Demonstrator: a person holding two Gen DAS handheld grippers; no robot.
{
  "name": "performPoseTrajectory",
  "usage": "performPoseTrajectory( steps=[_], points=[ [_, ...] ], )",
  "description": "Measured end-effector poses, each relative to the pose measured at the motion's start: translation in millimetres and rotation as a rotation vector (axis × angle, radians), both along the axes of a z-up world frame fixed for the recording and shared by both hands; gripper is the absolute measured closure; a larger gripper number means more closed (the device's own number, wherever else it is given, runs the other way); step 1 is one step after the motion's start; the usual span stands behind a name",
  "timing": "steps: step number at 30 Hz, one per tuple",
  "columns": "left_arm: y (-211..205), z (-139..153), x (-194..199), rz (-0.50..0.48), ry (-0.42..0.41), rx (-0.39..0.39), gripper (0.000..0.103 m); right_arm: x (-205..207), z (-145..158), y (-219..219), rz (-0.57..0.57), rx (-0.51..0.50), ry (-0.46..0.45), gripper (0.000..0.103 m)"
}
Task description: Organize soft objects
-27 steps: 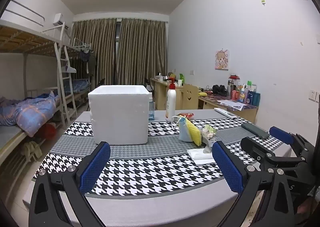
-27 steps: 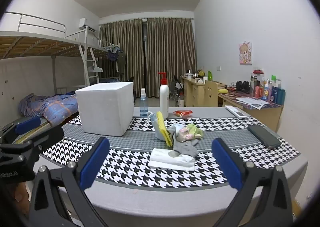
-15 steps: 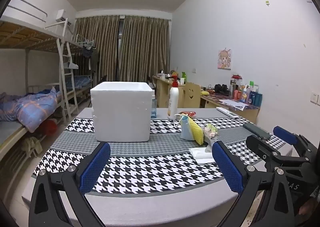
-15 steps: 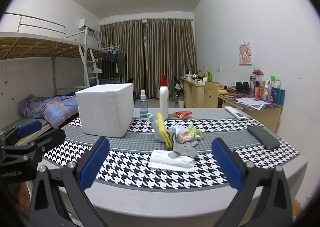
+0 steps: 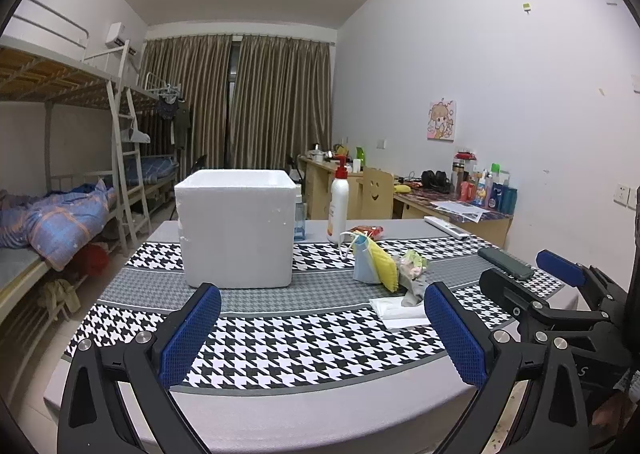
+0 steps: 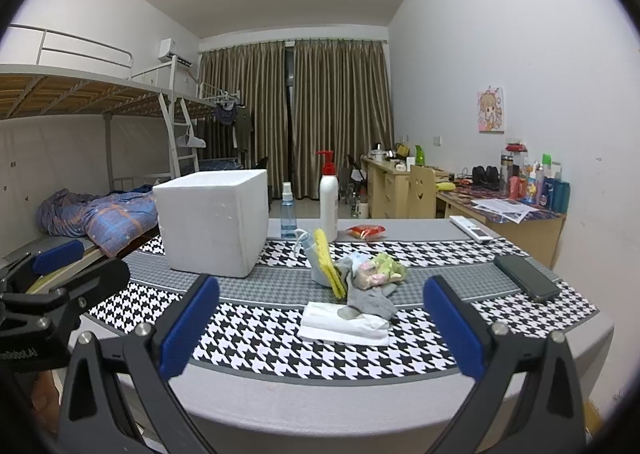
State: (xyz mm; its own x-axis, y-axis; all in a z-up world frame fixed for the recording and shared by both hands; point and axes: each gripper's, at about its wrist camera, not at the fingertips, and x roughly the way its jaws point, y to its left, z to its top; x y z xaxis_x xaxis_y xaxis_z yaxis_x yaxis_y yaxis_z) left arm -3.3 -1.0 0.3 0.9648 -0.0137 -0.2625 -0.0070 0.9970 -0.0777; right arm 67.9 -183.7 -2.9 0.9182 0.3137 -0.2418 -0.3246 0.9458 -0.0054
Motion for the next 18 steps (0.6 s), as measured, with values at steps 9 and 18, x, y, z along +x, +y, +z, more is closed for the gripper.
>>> performPoseTrajectory(
  steps=[9, 18],
  points=[
    [0.6, 1.4, -0.7, 0.011, -0.005, 0.002, 0.001, -1.2, 0.5, -0.2, -0.002, -0.003, -0.005, 0.0],
    [0.6, 1.7, 1.3, 0.023, -0.004, 0.002, 0.001, -4.0, 0.0, 2.0, -0.001, -0.015, -0.014, 0.0]
  ],
)
